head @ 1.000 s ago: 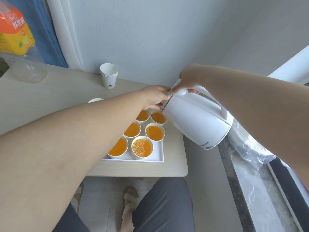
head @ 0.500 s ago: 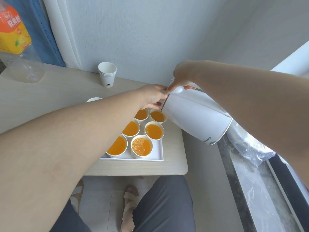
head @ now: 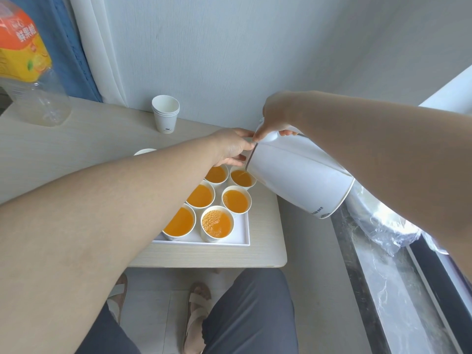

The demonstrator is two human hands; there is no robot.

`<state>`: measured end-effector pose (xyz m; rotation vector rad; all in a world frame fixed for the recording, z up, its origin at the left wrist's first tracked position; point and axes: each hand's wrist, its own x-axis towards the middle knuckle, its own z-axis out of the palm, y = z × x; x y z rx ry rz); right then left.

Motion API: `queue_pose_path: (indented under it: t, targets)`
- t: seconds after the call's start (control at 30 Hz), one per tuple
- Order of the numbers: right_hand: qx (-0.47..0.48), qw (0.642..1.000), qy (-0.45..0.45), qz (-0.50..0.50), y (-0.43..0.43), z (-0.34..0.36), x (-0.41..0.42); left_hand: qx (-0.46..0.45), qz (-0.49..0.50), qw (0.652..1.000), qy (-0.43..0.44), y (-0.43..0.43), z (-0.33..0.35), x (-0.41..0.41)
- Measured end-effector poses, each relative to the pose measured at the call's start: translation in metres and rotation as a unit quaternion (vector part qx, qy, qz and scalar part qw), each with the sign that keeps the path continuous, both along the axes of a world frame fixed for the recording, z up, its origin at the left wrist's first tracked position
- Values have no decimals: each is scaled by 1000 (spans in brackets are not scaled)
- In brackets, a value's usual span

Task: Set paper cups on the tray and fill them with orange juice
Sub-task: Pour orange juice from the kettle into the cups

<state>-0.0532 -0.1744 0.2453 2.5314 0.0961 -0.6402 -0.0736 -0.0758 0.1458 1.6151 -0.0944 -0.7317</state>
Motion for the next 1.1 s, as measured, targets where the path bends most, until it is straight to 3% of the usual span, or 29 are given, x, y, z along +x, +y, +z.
queue_pose_path:
  t: [1.1]
  targets:
    - [-44,998,-12,49,16,18,-16,-54,44,997,28,-6,15,-10]
